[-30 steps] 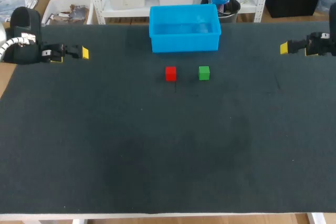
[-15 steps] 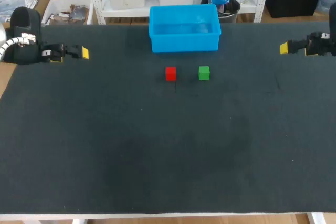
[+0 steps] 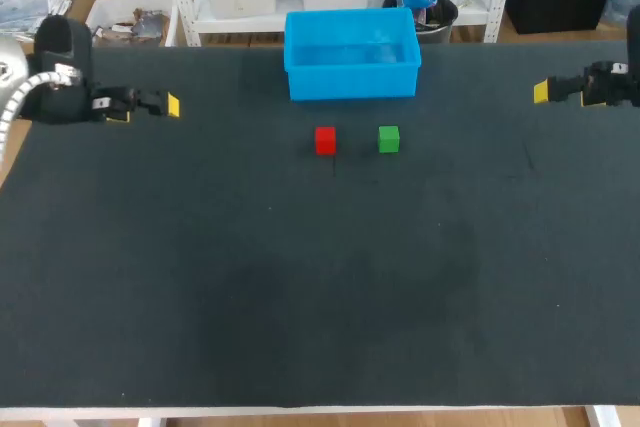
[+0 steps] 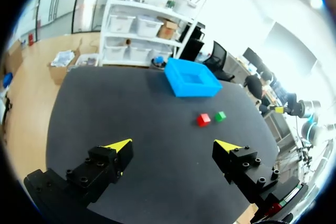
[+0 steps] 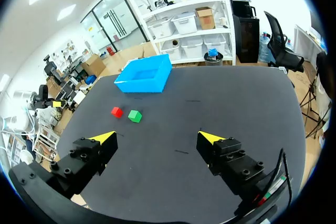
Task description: Use the left arm to pick the red cube and place it into the blue plastic box first, then use the right arm to grasp the green cube and put it into the same blue plastic box after the first action is fully finished.
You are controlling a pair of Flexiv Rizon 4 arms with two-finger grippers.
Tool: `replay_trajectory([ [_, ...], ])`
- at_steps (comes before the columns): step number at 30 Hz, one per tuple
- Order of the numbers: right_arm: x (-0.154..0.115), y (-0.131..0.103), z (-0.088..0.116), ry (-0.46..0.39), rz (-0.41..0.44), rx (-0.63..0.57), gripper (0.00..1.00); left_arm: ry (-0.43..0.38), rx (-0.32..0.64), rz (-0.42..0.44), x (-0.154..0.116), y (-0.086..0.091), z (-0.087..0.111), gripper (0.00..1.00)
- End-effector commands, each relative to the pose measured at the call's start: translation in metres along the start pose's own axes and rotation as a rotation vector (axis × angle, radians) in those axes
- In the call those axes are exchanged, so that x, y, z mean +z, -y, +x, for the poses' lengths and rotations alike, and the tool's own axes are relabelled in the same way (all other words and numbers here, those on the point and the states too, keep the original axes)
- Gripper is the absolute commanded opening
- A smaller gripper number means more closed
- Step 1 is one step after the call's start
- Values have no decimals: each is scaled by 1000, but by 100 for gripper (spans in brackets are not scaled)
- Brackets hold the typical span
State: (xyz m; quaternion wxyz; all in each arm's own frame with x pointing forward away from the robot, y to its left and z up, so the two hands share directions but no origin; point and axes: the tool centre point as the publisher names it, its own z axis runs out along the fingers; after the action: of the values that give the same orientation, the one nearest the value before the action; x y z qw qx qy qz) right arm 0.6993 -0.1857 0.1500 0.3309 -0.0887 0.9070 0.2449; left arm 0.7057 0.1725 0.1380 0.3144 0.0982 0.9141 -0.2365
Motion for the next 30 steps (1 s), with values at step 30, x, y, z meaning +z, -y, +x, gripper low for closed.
replay_trajectory([
  [30,0,0,0,-1,2,0,100,-227,4,-278,77,43,-31,100],
])
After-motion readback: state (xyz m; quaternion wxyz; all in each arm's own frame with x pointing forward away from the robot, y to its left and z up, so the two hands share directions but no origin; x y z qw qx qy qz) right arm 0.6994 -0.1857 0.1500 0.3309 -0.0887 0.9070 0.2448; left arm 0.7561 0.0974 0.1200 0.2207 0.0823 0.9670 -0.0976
